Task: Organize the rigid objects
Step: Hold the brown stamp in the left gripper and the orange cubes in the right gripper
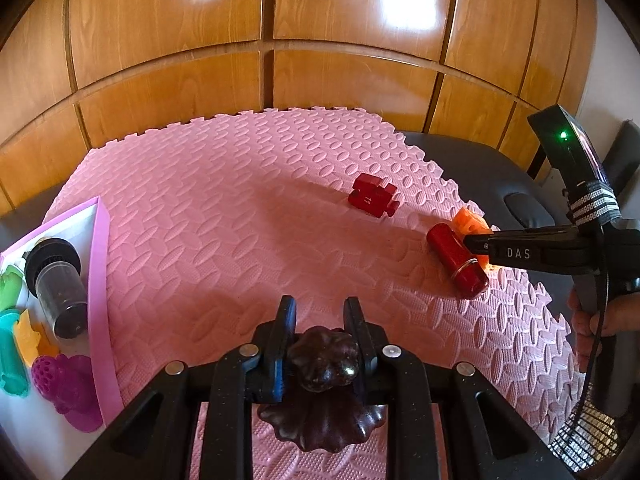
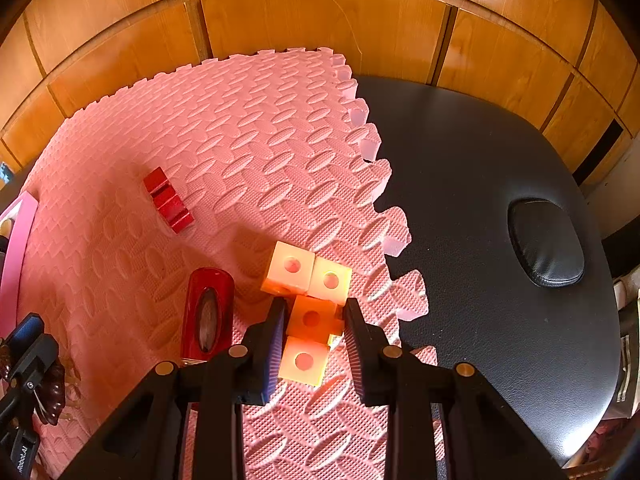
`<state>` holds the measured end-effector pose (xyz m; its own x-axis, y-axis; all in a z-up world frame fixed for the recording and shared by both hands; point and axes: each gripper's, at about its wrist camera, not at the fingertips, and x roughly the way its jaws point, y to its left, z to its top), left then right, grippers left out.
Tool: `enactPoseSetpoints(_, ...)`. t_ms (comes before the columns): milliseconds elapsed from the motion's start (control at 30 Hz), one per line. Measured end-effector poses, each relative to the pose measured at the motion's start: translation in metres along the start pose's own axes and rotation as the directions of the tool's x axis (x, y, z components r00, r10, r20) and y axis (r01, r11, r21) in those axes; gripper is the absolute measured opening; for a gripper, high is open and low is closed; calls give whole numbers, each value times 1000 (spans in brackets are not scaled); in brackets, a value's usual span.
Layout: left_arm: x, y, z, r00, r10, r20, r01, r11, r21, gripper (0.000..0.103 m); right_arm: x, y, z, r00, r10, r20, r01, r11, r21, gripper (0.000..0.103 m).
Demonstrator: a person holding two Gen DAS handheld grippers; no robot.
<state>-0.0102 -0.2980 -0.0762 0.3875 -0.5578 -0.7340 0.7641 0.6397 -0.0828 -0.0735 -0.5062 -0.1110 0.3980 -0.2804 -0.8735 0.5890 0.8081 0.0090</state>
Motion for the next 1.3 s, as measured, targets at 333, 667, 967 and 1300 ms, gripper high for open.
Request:
enactPoseSetpoints(333, -4, 0, -1, 1000, -8, 2, 8, 1000, -11, 23, 1, 0, 0, 1000, 10, 13, -10, 1000, -5, 28)
enactPoseSetpoints(667, -28, 5, -1, 995, -95, 15, 95, 993, -65, 23, 1, 3, -1, 999, -9, 32, 10, 1000, -24, 27)
enactPoseSetpoints(967, -72, 10, 5, 983, -166, 71, 172, 982, -76, 23, 1, 9, -2, 997, -40, 59, 45, 995, -89, 27)
enactPoseSetpoints(1300, -120, 58, -1, 988, -82, 131, 100, 984, -144, 23, 0, 10, -2, 996, -53, 66, 60, 993, -106, 27)
